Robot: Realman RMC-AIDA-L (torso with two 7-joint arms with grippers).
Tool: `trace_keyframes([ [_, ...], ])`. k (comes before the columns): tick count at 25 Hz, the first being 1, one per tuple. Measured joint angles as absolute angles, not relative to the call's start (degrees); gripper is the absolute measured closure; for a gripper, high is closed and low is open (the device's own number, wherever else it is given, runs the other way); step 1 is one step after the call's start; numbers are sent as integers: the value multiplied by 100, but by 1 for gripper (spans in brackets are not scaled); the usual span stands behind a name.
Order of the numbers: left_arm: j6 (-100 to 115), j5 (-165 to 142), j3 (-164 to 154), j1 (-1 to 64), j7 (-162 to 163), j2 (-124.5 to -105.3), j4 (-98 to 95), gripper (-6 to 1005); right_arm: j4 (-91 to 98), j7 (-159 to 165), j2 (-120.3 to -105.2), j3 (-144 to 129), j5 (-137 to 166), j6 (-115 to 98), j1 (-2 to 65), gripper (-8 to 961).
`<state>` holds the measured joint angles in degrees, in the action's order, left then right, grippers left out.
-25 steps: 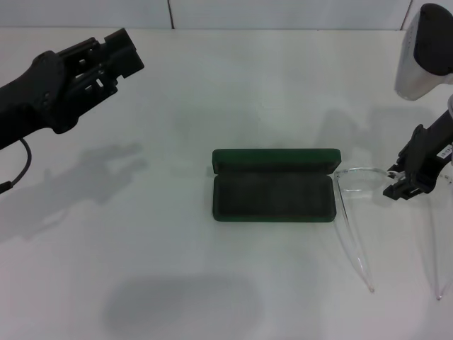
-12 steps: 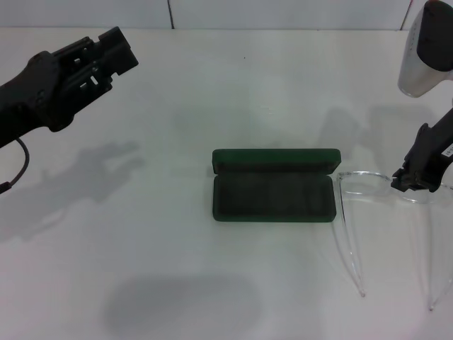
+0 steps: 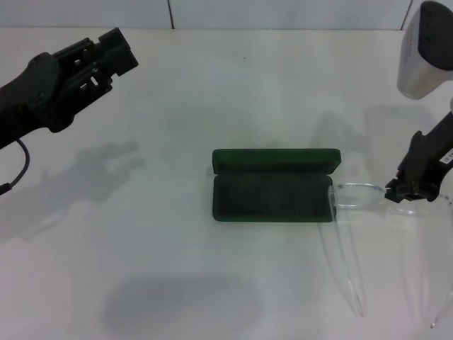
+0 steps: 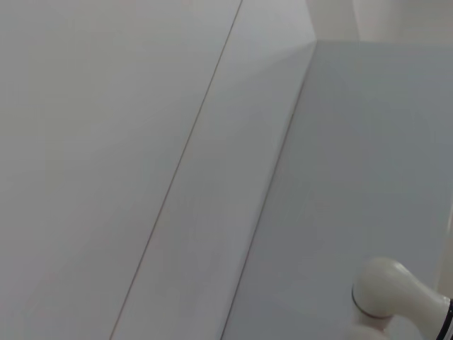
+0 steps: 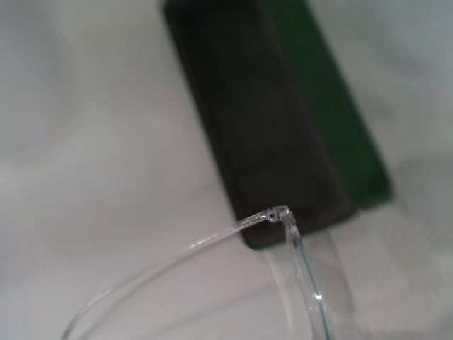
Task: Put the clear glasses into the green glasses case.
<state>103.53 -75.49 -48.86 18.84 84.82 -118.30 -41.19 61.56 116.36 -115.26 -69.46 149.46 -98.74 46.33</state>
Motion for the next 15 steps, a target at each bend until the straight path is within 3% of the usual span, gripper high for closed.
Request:
trace_keyframes([
  [9,10610,-7435,-4887,1893,8482,-11791,-4113,681,6787,11625,-11489,-6402,14236,-10733,4840,903],
  [15,11108,-7137,-4891,1936,8484,-11774,-4113,684,7036,11546,-11388,-5972,13269,-11080,4844,903],
])
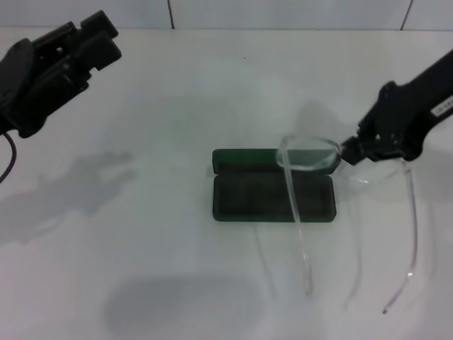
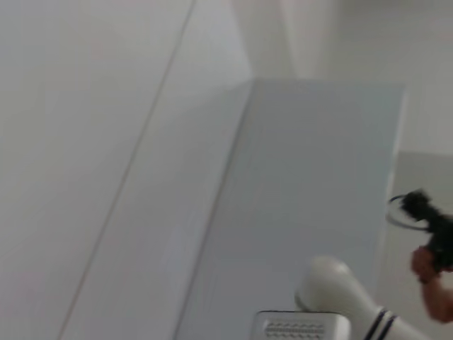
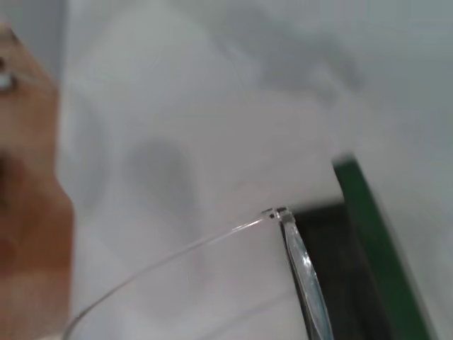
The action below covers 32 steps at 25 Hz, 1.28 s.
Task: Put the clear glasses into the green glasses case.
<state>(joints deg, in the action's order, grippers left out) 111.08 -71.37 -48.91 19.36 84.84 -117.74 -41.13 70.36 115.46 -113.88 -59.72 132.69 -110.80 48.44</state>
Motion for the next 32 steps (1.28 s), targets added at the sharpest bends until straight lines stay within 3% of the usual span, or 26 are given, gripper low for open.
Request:
trace_keyframes([
  [4,11366,-6954,-4958,2010,8533,-11837,-4172,686,7288,11429,-11370,-5556,12363,-11087,4640,903],
  [11,11403,-7184,-5250,2404,8378,-11895,-4107,690,7192,10545,-11547,-5272,10765,-10095,3892,903],
  [15,11396,-7375,-5266,2596,8366,-11923,-4067,693,6523,9587,-11575,-5738,9826,-9398,3597,903],
  [32,11400,-7370,-5358,2613,7977,-11958,-3760,702,5137,8286,-11567,-5950,7991,-9278,3525,903],
])
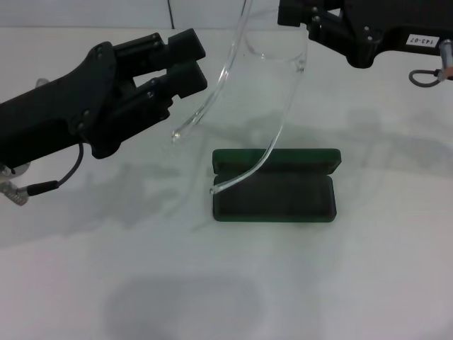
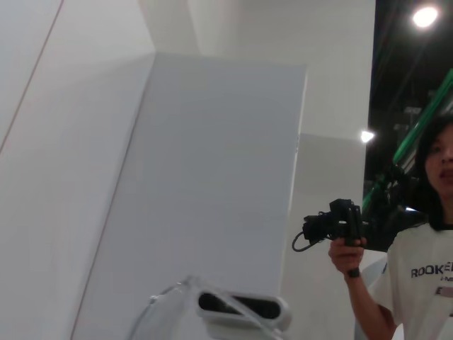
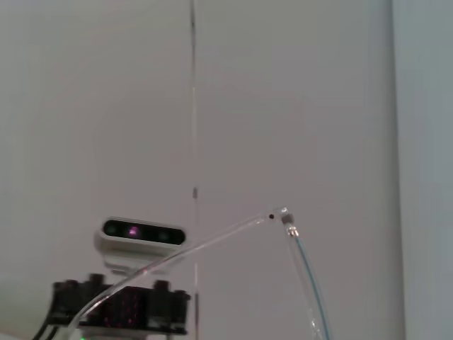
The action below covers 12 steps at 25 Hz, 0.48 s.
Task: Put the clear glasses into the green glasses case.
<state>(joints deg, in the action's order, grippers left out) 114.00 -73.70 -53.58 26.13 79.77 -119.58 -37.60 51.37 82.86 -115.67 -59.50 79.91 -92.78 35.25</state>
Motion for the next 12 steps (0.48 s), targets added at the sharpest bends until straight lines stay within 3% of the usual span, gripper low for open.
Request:
trace_keyframes([
  [12,11412,-6957,-5724,2702,7971,-11971,-3720,709,4591,8256,-11569,-6032,8317,-8972,3663,903],
])
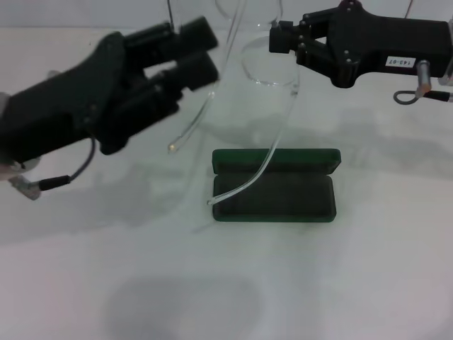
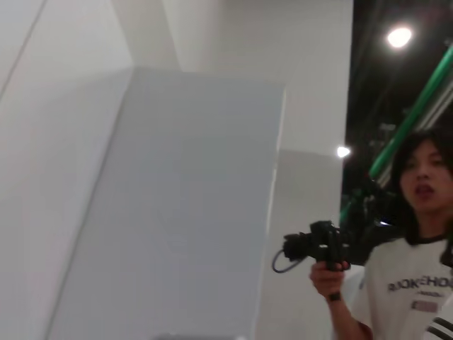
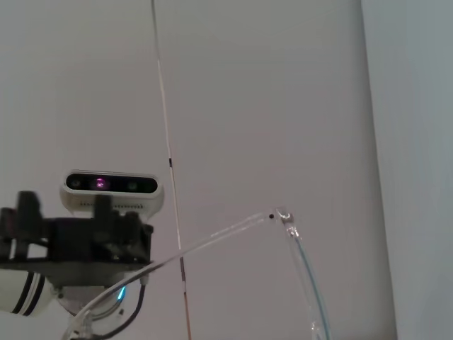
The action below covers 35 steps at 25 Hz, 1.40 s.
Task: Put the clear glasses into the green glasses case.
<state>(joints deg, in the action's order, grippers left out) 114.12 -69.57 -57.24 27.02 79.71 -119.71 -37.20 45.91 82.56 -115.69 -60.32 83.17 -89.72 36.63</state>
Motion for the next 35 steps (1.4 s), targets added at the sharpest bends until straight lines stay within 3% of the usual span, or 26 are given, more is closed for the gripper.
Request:
trace_keyframes([
  [18,11347,-7200,-5972,2968,7366,-11953,-3165,719,4370,8168,-11600,-6316,8150,-9038,3856,902],
  [24,11346,-7267,-5971,2973,7203,-11958,-3006,922,4368,8159,-11602,-6383,7963,-9240,3838,902],
  [35,11020,-7268,-5942,2944,7027,-11970,-2843,916,4368,8156,-11602,-6390,7935,-9381,3816,902],
])
